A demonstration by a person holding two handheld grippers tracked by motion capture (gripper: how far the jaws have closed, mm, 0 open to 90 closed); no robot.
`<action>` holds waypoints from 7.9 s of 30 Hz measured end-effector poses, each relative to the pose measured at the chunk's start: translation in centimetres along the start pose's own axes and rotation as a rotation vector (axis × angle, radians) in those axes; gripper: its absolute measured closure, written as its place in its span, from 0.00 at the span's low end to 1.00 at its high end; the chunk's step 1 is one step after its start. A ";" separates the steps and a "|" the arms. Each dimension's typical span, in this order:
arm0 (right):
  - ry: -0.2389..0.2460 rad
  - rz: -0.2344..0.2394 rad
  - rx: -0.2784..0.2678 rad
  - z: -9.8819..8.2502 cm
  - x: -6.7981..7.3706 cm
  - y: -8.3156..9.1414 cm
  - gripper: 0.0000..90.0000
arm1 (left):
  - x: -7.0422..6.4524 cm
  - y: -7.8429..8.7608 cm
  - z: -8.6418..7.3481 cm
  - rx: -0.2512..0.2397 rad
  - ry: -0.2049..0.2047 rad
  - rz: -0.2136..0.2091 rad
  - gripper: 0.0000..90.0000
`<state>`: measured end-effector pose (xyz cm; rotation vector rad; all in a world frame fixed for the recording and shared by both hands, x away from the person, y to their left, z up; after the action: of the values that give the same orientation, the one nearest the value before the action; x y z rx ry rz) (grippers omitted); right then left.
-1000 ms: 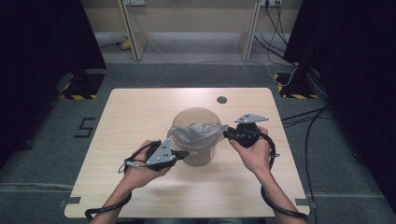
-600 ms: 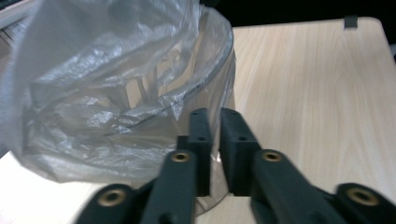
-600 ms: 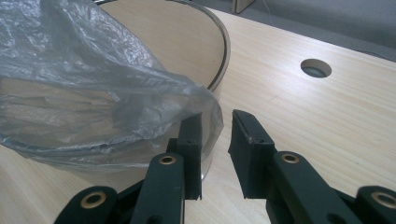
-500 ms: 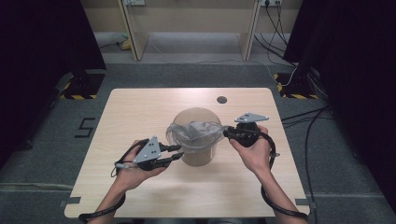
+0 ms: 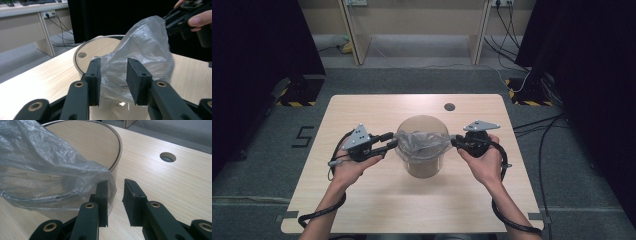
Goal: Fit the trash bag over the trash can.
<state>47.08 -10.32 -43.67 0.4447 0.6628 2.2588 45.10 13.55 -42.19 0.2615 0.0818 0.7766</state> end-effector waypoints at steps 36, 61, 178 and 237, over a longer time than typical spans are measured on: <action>0.073 0.039 -0.017 0.4 1.1 2.0 0.70 | 3.4 -2.6 -1.4 0.077 0.002 0.104 1.00; 0.085 -0.013 -0.044 1.8 -0.8 -1.1 1.00 | 5.2 -4.5 -1.2 0.089 0.027 0.138 1.00; 0.150 0.002 -0.004 5.2 -1.3 -4.1 0.99 | 5.8 -6.6 0.7 0.121 0.020 0.063 1.00; 0.079 -0.062 0.014 4.5 -2.7 -4.5 1.00 | 6.2 -4.3 2.0 0.052 0.126 -0.013 0.53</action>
<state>53.59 -8.05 -42.94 0.3382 0.7236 2.2231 52.76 14.62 -41.28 0.2608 0.2222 0.7786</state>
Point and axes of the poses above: each handheld gripper's, and its own axes: y roughly backward along the jaws, z roughly out of its top, x roughly to its left, the point moved 9 cm from there along -y, roughly forward along the jaws, and after that the axes turned 7 degrees about z, right-handed, at the moved point
